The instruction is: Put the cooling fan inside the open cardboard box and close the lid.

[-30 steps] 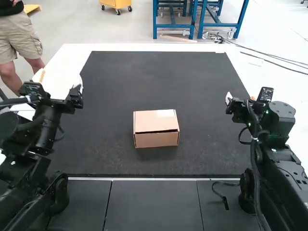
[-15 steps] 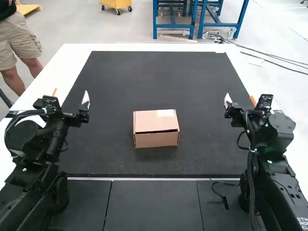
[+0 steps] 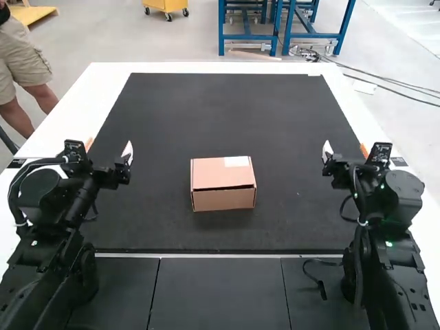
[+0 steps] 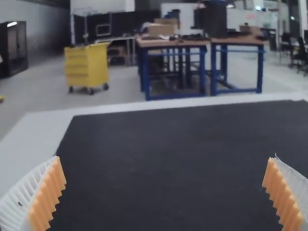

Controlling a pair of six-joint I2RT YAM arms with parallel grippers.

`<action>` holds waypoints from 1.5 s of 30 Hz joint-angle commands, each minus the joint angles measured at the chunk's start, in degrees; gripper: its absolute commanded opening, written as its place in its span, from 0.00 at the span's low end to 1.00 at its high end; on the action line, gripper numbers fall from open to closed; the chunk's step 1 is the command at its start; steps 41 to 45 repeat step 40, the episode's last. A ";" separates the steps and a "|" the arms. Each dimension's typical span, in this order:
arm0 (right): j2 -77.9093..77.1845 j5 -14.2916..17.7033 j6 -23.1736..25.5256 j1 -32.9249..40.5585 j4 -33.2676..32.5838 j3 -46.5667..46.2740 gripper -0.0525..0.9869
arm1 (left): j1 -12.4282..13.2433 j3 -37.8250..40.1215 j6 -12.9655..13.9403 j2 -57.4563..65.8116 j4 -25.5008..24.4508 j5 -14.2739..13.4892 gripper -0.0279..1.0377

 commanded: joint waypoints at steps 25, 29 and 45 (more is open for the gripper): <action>-0.60 13.60 7.49 2.58 -7.90 -8.69 0.93 | 1.00 -0.32 1.35 -0.49 -6.99 0.12 0.93; -0.69 13.60 7.49 2.58 -7.90 -8.69 0.93 | 1.00 -0.32 1.35 -0.49 -6.99 0.12 0.93; -0.60 13.60 7.49 2.58 -7.90 -8.69 0.93 | 1.09 -0.32 1.35 -0.49 -7.07 0.12 0.93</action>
